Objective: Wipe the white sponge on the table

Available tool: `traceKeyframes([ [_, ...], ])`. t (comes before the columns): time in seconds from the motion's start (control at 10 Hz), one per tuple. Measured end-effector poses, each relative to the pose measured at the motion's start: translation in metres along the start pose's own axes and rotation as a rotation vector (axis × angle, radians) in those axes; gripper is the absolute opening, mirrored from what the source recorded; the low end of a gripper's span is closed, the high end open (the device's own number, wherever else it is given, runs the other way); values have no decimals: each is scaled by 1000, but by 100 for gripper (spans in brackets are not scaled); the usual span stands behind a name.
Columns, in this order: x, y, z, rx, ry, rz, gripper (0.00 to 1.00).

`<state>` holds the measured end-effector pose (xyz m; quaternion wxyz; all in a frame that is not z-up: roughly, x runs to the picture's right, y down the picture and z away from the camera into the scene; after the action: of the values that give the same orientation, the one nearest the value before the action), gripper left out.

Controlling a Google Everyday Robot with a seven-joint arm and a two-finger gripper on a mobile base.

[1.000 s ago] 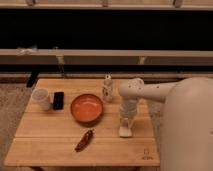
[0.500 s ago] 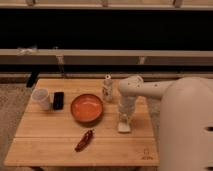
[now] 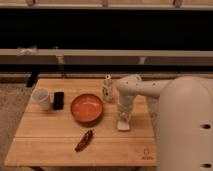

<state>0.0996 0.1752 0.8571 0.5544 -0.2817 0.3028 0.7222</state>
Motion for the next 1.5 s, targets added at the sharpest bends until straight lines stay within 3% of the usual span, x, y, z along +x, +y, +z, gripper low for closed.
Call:
traceKeyframes([
  [0.5, -4, 17, -2, -13, -10, -55, 0],
  [0.8, -5, 56, -7, -36, -23, -137, 0],
  [1.5, 23, 80, -15, -48, -17, -239, 0],
])
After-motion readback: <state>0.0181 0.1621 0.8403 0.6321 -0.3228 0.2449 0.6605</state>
